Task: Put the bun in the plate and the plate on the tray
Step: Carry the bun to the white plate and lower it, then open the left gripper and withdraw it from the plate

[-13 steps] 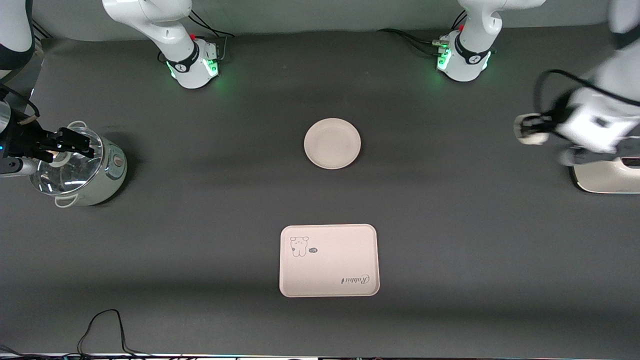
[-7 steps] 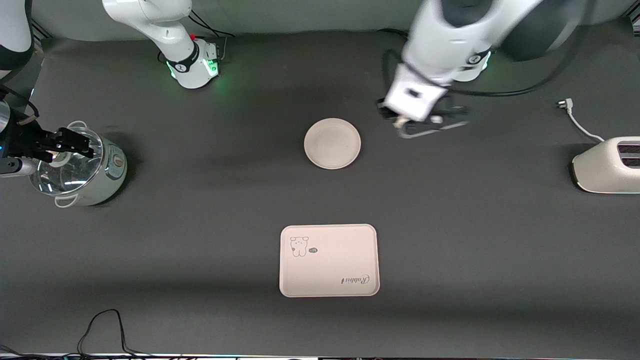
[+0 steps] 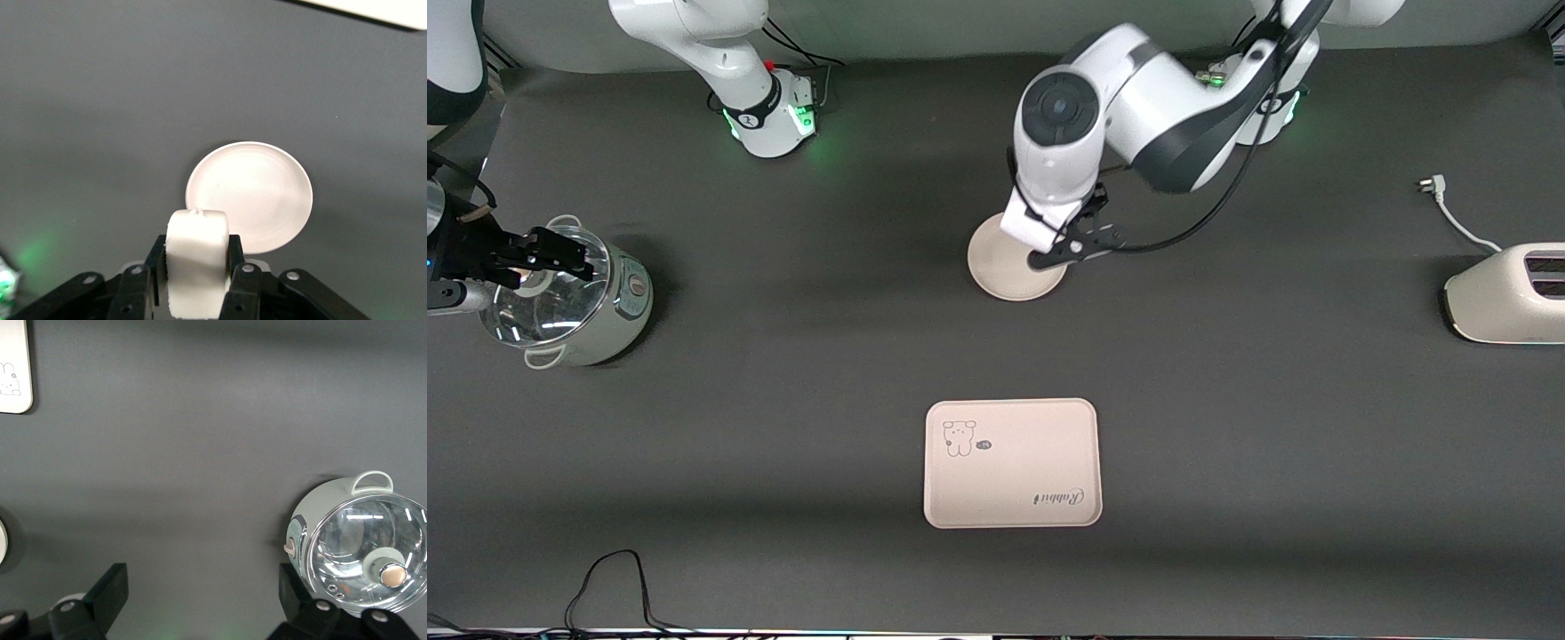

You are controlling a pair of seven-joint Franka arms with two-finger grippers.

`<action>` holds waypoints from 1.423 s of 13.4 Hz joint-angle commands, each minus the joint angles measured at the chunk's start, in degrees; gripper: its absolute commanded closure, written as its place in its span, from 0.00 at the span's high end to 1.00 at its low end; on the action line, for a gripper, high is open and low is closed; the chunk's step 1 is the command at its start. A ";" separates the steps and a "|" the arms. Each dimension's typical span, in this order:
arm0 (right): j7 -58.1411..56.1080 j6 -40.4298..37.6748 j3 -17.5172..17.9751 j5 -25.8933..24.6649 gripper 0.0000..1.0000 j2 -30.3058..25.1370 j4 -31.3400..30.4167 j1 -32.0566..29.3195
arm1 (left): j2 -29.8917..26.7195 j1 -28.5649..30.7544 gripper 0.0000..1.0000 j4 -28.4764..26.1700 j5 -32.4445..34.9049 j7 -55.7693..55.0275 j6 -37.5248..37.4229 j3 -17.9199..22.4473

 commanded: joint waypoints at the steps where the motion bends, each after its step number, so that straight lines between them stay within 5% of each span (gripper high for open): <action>1: -1.29 0.49 0.00 -1.11 1.00 -0.63 -0.54 -0.03 | 1.63 -1.58 0.41 -6.34 0.73 -3.95 9.05 0.63; 4: -1.29 0.49 0.00 -1.11 1.00 -0.63 -0.54 -0.03 | 7.33 -2.72 0.41 -9.08 0.73 -8.16 19.17 0.63; 10: -1.29 0.49 0.00 -1.11 1.00 -0.55 -0.54 -0.03 | 14.38 -4.30 0.42 -9.43 5.73 -13.27 25.78 0.89; 12: -1.29 0.49 0.00 -1.11 1.00 -0.55 -0.54 -0.03 | 14.56 -4.66 0.50 -9.43 5.82 -13.63 25.70 0.89; 13: -1.29 0.49 0.00 -1.11 1.00 -0.55 -0.54 -0.03 | 14.56 -4.57 0.69 -9.43 5.83 -13.63 25.35 0.98; 14: -1.29 0.49 0.00 -1.11 1.00 -0.55 -0.54 -0.03 | 14.48 -4.57 1.00 -9.43 5.83 -13.63 24.91 0.98; 19: -1.29 0.41 0.00 -1.11 1.00 -0.55 -0.54 -0.03 | 8.78 -0.81 1.00 -7.77 6.00 -12.23 15.71 1.07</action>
